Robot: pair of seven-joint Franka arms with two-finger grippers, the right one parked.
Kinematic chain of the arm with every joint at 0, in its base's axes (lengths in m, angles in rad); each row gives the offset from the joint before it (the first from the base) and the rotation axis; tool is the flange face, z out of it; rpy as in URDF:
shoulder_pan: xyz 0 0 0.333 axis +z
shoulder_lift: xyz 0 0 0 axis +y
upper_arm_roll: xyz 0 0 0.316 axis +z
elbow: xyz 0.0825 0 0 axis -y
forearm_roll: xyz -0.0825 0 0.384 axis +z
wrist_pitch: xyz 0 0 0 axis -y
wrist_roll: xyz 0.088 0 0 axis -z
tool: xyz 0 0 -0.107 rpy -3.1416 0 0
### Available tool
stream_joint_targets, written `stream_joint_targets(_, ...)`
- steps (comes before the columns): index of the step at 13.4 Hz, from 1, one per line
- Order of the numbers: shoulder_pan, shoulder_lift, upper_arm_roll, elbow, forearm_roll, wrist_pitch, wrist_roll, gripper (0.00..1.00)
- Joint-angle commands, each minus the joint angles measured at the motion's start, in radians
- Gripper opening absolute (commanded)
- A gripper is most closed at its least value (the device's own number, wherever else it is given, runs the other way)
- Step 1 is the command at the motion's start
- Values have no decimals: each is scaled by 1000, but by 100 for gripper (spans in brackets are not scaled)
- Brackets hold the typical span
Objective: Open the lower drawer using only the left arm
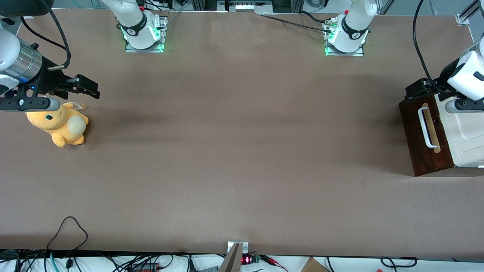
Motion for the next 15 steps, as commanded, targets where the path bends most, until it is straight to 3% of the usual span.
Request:
stream_joint_targets(1,7,7,-13,29,-14,-28,29,100)
stream_joint_targets(15,10,16,-8,17,-23,-44,78,100)
